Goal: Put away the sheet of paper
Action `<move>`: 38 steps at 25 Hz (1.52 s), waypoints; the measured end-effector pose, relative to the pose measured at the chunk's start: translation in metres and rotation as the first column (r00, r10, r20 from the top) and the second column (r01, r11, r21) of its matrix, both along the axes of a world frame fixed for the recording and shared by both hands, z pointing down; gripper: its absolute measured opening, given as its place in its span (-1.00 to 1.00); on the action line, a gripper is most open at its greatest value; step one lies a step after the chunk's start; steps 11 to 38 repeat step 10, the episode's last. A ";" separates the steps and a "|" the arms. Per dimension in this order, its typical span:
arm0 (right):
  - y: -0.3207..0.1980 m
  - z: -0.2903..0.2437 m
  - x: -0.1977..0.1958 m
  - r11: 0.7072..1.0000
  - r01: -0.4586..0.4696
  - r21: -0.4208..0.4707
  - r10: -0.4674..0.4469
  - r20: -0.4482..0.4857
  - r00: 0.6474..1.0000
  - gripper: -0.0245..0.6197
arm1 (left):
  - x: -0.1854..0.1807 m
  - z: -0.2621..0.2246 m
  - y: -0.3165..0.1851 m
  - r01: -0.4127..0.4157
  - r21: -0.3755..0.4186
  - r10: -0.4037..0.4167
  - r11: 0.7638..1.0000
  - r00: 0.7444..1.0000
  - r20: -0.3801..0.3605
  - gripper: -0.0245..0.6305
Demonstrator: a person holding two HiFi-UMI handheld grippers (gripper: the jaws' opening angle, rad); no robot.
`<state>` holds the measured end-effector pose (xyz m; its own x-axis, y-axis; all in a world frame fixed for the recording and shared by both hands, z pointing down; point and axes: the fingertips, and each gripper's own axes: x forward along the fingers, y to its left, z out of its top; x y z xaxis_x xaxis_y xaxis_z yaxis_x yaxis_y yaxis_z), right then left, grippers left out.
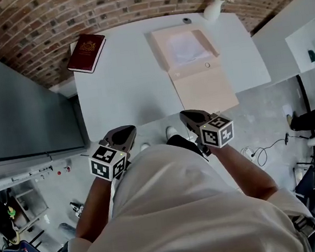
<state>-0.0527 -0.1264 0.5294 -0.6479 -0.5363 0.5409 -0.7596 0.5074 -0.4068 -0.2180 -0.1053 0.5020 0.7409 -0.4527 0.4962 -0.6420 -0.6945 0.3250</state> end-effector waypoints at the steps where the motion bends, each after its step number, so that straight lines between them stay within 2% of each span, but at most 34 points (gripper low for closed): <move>1: -0.003 0.000 0.004 1.000 0.001 0.000 -0.001 0.000 1.000 -0.84 | 0.003 0.000 -0.003 0.002 0.000 -0.002 1.000 1.000 0.001 -0.85; 10: -0.046 0.004 0.043 1.000 0.014 -0.001 -0.014 0.010 1.000 -0.84 | 0.037 -0.004 -0.036 0.031 -0.002 -0.031 1.000 0.999 0.022 -0.85; 38: -0.046 0.004 0.043 1.000 0.014 -0.001 -0.014 0.010 1.000 -0.84 | 0.037 -0.004 -0.036 0.031 -0.002 -0.031 1.000 0.999 0.022 -0.85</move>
